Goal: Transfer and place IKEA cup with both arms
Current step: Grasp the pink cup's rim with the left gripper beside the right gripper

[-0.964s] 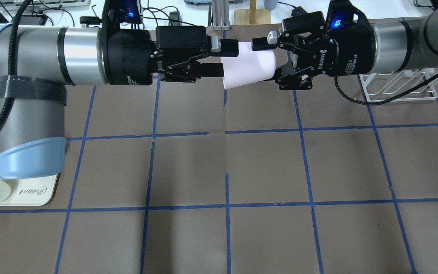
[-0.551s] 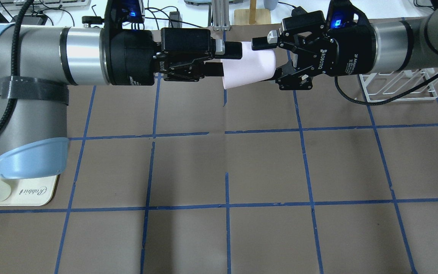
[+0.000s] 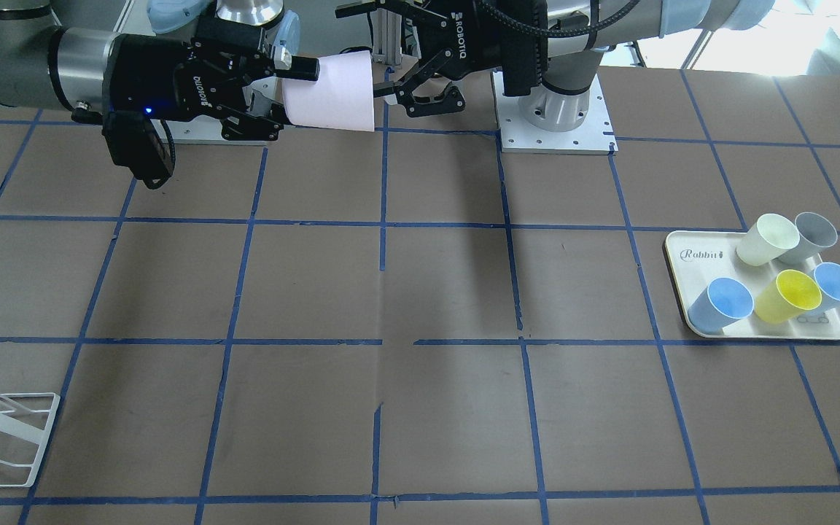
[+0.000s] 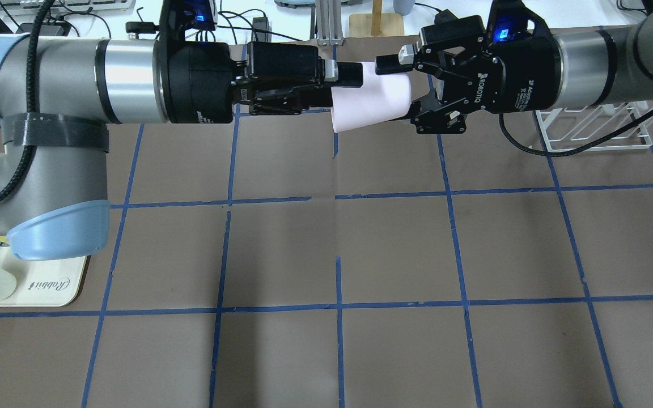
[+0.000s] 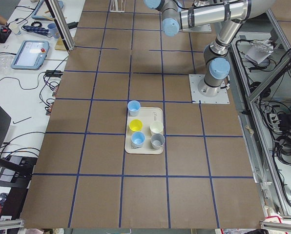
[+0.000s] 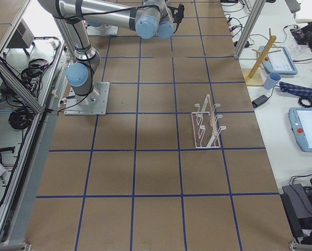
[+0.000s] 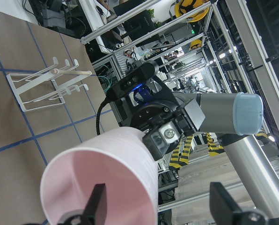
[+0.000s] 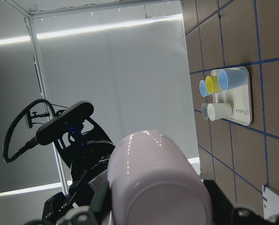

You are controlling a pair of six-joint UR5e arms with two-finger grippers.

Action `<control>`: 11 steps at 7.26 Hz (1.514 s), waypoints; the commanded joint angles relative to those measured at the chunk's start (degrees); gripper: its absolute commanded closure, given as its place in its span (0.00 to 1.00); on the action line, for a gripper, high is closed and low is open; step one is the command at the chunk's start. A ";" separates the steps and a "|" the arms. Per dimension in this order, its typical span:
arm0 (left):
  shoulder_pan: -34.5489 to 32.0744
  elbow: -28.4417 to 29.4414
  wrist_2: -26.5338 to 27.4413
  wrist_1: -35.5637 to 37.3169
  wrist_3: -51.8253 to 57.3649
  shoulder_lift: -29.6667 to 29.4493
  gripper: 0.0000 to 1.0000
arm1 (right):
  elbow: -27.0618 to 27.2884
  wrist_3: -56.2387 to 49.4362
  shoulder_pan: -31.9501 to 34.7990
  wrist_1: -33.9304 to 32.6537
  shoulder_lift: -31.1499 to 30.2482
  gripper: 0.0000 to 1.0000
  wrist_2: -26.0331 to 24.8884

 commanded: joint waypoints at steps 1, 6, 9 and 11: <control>-0.23 -0.03 0.00 0.55 -0.08 0.16 0.39 | -0.09 -0.08 0.00 0.00 0.00 0.82 0.00; -0.23 -2.84 0.00 5.74 -0.16 0.25 1.00 | -0.09 -0.08 0.00 1.15 -0.97 0.82 0.00; -0.23 -2.58 -0.26 6.00 -1.57 0.51 1.00 | -0.09 -0.08 0.09 1.15 -0.88 0.79 0.00; -0.23 -2.58 -0.44 6.00 -1.57 0.25 1.00 | -0.18 0.18 0.09 3.58 -0.79 0.00 0.70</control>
